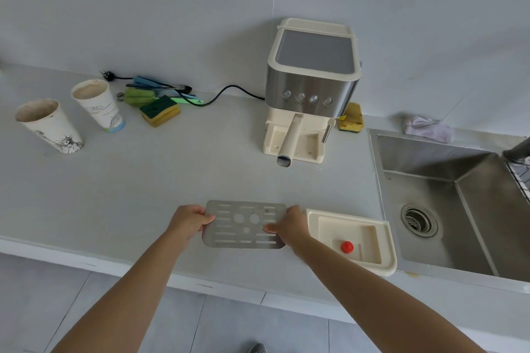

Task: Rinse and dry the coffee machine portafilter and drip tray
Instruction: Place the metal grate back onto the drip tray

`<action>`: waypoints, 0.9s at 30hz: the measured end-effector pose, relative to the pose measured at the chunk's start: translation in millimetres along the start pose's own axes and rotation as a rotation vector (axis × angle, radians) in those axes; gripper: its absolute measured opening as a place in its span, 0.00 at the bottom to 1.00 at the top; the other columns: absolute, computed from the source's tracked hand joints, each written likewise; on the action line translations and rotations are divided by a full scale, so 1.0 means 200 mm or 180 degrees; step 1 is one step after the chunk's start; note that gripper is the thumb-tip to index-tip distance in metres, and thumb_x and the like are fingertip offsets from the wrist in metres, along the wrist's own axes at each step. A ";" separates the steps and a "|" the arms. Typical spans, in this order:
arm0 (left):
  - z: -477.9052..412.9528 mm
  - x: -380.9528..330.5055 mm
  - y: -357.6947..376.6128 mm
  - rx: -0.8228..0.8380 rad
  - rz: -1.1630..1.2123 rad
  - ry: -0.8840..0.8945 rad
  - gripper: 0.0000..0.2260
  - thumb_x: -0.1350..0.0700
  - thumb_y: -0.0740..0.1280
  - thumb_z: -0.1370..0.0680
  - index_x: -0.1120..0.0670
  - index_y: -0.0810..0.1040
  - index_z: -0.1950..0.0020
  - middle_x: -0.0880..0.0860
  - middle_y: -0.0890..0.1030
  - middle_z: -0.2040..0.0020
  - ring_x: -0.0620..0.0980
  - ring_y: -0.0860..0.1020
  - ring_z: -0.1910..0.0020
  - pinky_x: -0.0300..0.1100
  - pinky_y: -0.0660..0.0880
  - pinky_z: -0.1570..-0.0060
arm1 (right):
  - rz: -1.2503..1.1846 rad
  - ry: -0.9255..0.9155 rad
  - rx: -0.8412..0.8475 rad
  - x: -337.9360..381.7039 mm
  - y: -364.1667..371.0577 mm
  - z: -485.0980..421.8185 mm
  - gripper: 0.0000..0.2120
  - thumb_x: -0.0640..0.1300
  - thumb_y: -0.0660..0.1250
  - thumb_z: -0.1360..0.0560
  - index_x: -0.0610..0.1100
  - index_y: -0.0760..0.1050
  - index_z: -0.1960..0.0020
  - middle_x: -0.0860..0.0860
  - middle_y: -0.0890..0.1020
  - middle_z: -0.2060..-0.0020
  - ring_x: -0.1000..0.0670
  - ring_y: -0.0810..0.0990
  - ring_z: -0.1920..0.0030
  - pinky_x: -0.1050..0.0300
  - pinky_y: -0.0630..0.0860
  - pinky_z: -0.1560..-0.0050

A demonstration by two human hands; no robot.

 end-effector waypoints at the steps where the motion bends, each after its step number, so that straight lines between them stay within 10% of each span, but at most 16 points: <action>1: 0.01 -0.02 0.01 0.0008 -0.0001 0.0058 0.06 0.67 0.65 0.25 0.60 0.74 0.62 0.53 0.72 0.69 0.47 0.67 0.71 0.26 0.60 0.84 | 0.0023 -0.0147 -0.0012 0.01 -0.04 0.02 0.26 0.40 0.74 0.33 0.36 0.66 0.42 0.44 0.69 0.45 0.47 0.72 0.50 0.66 0.66 0.76; 9: 0.11 -0.16 0.22 0.0223 -0.0215 0.0336 0.02 0.65 0.68 0.26 0.62 0.76 0.59 0.54 0.74 0.68 0.47 0.70 0.70 0.32 0.63 0.76 | 0.0228 -0.0437 -0.0275 -0.08 -0.40 0.11 0.24 0.39 0.74 0.34 0.37 0.68 0.42 0.44 0.70 0.44 0.50 0.70 0.52 0.63 0.67 0.57; 20: 0.16 -0.22 0.65 0.0400 -0.0453 0.0443 0.09 0.63 0.72 0.31 0.59 0.73 0.66 0.54 0.76 0.70 0.50 0.75 0.70 0.49 0.77 0.51 | 0.0393 -0.0283 -0.0672 -0.36 -0.77 0.14 0.24 0.40 0.75 0.34 0.38 0.69 0.43 0.47 0.70 0.49 0.51 0.70 0.55 0.68 0.66 0.64; 27: 0.16 -0.25 0.86 0.0333 -0.0717 0.0552 0.11 0.59 0.73 0.31 0.56 0.71 0.68 0.51 0.76 0.74 0.53 0.74 0.67 0.43 0.71 0.59 | 0.0556 -0.0240 -0.0678 -0.47 -0.90 0.09 0.25 0.41 0.74 0.33 0.37 0.68 0.41 0.46 0.71 0.45 0.51 0.69 0.53 0.71 0.66 0.62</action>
Point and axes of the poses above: each hand's wrist, its own z-axis away from the middle knuckle, its own y-axis out of the palm, x = y × z, the point moved 4 cm from there along -z, towards the middle knuckle
